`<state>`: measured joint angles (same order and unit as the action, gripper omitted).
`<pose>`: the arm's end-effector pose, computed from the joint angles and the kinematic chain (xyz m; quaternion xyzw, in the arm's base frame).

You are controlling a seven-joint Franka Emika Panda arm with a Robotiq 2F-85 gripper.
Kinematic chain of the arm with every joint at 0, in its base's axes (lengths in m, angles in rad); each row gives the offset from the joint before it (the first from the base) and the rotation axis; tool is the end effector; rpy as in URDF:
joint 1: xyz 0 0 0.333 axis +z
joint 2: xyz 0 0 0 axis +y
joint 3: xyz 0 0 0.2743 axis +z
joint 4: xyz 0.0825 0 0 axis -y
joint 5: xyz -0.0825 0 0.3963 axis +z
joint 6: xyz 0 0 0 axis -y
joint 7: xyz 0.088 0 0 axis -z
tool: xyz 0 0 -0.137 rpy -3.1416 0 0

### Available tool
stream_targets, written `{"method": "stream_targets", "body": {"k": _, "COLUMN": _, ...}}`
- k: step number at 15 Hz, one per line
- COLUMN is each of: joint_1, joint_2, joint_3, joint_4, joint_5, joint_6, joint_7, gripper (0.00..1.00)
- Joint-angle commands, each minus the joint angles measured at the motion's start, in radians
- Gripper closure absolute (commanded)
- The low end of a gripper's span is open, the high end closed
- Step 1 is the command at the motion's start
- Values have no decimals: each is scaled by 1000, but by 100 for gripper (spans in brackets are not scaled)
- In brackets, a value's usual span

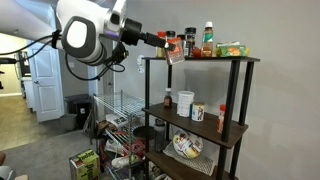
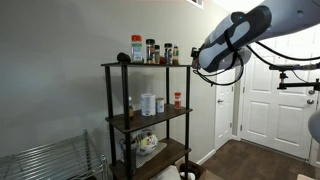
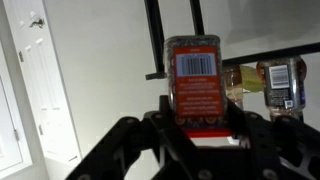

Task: Move the spice bottle to the top shelf

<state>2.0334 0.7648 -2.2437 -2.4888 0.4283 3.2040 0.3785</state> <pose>0.4851 -0.0858 0.5570 0.7322 -0.2998 0.6011 0.1124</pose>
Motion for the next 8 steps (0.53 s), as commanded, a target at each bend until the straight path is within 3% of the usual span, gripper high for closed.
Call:
{"method": "stream_targets", "body": {"k": 1, "joint_1": -101, "joint_2": 13, "joint_3": 27, "joint_4": 118, "joint_5": 13, "joint_6": -83, "joint_7": -1, "gripper": 73}}
{"method": "stream_targets", "body": {"k": 8, "joint_1": -280, "joint_2": 9, "joint_3": 124, "joint_4": 279, "joint_5": 18, "joint_6": -172, "joint_7": 27, "gripper": 73}}
